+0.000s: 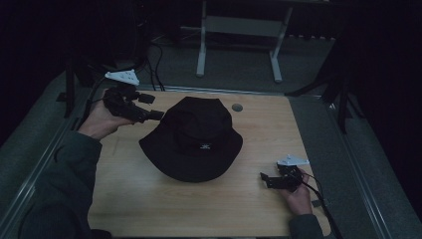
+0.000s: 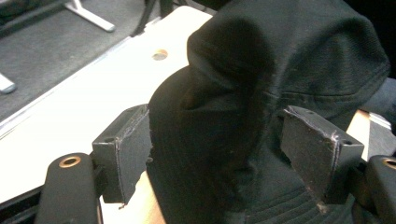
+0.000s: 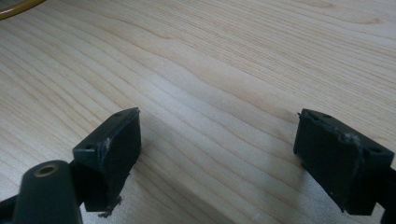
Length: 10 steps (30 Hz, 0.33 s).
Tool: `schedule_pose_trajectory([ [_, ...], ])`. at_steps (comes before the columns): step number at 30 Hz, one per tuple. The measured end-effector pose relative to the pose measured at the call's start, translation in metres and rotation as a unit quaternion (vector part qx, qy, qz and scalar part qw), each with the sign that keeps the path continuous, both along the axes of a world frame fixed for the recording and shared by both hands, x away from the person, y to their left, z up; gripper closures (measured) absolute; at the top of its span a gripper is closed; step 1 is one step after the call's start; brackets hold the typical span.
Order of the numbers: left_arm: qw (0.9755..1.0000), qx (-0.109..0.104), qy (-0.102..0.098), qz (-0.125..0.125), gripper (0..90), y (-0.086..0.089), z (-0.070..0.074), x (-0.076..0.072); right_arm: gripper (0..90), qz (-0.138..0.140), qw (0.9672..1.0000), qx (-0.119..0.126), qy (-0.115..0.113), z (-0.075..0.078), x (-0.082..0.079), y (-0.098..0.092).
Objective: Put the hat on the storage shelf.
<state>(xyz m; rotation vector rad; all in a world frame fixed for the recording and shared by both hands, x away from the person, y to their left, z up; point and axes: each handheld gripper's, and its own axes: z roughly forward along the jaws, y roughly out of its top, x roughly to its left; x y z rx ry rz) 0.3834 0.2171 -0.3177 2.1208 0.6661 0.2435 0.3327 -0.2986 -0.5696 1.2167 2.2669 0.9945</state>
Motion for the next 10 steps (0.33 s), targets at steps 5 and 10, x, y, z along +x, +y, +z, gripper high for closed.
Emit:
schedule_pose_trajectory([
  [5, 0.9992, -0.005, -0.008, 0.039, 25.8, 0.008, 0.001, -0.003, 14.8, 0.000, 1.0000, 0.000, 0.000, 0.000, 0.000, 0.000],
  [10, 0.9939, 0.013, -0.024, 0.107, 27.8, 0.015, 0.000, -0.008, 14.8, 0.000, 1.0000, 0.000, 0.000, 0.000, 0.000, 0.000],
])
